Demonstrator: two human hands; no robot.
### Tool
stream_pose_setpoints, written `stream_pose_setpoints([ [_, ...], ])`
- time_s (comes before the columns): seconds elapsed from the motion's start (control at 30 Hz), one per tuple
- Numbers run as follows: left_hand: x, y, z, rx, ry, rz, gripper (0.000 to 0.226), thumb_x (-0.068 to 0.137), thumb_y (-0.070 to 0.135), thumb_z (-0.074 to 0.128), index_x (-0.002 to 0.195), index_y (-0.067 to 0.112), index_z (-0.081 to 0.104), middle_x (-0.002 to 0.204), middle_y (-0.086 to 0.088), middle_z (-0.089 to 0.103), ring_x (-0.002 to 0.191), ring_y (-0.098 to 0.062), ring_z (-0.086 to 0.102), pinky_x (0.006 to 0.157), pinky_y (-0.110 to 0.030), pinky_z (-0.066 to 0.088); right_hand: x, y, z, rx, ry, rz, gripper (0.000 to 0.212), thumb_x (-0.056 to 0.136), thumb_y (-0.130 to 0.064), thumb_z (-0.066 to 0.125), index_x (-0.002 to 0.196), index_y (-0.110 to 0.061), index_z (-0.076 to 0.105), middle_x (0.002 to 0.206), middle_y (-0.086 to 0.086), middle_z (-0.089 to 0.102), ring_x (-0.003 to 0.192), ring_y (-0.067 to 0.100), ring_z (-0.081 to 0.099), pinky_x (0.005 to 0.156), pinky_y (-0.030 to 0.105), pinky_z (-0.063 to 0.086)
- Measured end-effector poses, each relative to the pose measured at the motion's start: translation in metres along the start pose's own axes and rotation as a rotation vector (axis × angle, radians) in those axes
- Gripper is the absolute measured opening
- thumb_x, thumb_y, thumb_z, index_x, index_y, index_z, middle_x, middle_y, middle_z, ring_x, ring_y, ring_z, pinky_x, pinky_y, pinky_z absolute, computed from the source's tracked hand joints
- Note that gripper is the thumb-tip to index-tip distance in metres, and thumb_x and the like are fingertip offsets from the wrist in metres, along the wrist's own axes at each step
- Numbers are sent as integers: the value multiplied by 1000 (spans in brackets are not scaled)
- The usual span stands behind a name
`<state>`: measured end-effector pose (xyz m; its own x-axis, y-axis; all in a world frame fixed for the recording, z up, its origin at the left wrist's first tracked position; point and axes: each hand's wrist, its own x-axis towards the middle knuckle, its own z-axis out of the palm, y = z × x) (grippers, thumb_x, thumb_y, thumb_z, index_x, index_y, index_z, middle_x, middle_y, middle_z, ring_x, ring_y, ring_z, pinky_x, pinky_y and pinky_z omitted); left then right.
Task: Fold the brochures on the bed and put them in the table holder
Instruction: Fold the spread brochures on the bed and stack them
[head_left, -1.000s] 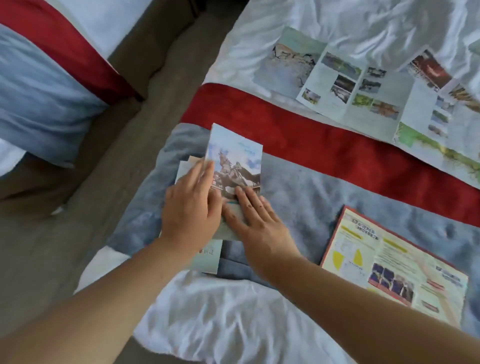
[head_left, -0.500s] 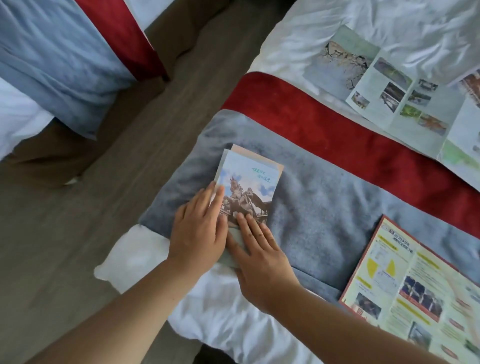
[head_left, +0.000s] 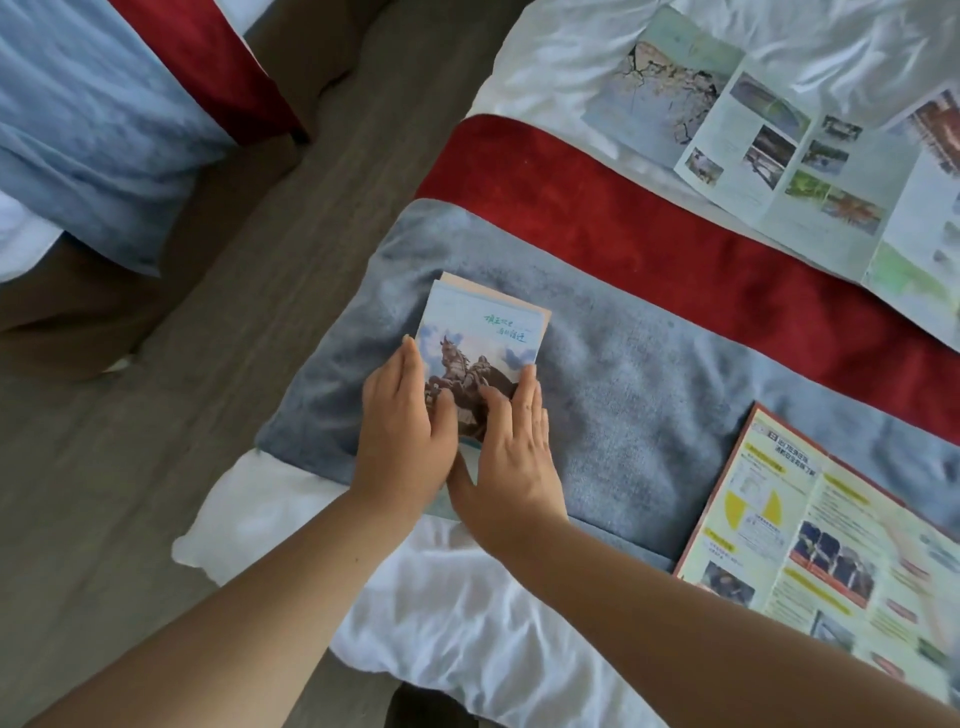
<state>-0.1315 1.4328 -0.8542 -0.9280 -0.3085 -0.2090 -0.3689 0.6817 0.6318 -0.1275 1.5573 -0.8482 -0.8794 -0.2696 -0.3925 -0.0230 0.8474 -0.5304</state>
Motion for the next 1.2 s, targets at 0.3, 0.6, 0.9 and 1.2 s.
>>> stream_pose_setpoints([
  [0.3,20,3,5,54,-11,89,59,100,17,55,154,3,36,159,-13,40,142,-34,38,119,-42,31,11,15,-7,-34,21,-30,83,101,-36,52,164,-12,3,167,15,-28,159,29,-12,129,38,-4],
  [0.6,44,17,1,98,-67,179,59,101,21,55,155,6,36,162,-6,35,142,-23,43,101,-40,52,36,32,-32,57,81,-15,75,99,-27,56,163,-18,18,172,3,-15,159,27,-4,127,49,19],
  [0.9,40,15,1,169,-102,192,61,101,21,55,156,6,34,163,-10,34,145,-22,42,97,-36,51,30,31,-28,-86,42,-30,77,103,-32,47,164,-7,6,169,16,-21,158,26,-17,128,40,-9],
  [1.2,17,13,-8,26,-37,96,67,102,27,55,160,14,25,162,-6,34,149,-20,30,119,-38,34,50,27,-42,-109,128,27,72,103,-36,40,164,-16,7,171,14,-16,157,29,-19,127,43,-13],
])
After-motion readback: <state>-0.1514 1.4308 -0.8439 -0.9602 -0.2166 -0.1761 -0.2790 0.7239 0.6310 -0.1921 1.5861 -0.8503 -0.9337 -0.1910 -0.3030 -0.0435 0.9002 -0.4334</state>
